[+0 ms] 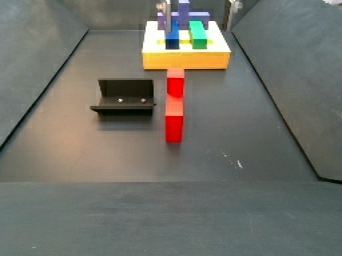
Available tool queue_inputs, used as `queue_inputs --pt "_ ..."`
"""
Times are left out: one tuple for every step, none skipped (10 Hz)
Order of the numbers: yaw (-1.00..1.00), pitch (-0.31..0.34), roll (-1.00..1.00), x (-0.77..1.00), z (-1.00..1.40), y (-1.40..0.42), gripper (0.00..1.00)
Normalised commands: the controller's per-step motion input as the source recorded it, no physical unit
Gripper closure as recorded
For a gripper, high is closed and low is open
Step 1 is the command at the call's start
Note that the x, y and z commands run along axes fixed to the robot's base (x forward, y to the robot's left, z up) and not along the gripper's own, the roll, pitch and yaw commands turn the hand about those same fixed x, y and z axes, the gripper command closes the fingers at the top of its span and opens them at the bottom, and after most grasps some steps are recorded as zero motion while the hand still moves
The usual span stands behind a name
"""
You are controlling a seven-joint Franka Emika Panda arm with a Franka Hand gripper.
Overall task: Pick up the red object. Move up. Move to above the board. Insert the red object.
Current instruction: Pick up the red object.
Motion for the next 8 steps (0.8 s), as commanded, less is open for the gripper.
queue_inputs --pt "0.0 0.0 0.0 0.0 0.0 0.05 0.0" --pt "0.02 0.0 -0.15 0.01 0.0 0.54 0.0" --pt "0.0 0.0 -0.15 0.01 0.0 0.61 0.0" --pt "0.0 -0.001 -0.15 0.31 -0.09 0.0 0.0" --pt "-0.56 0.02 -0.09 0.47 -0.01 -0.18 0.0" --pt "-0.7 0.019 -0.1 0.34 0.0 -0.16 0.0" --pt "-0.79 0.0 -0.15 0.26 0.0 -0.1 0.0" --pt "-0.91 0.0 -0.13 0.13 0.0 -0.07 0.0"
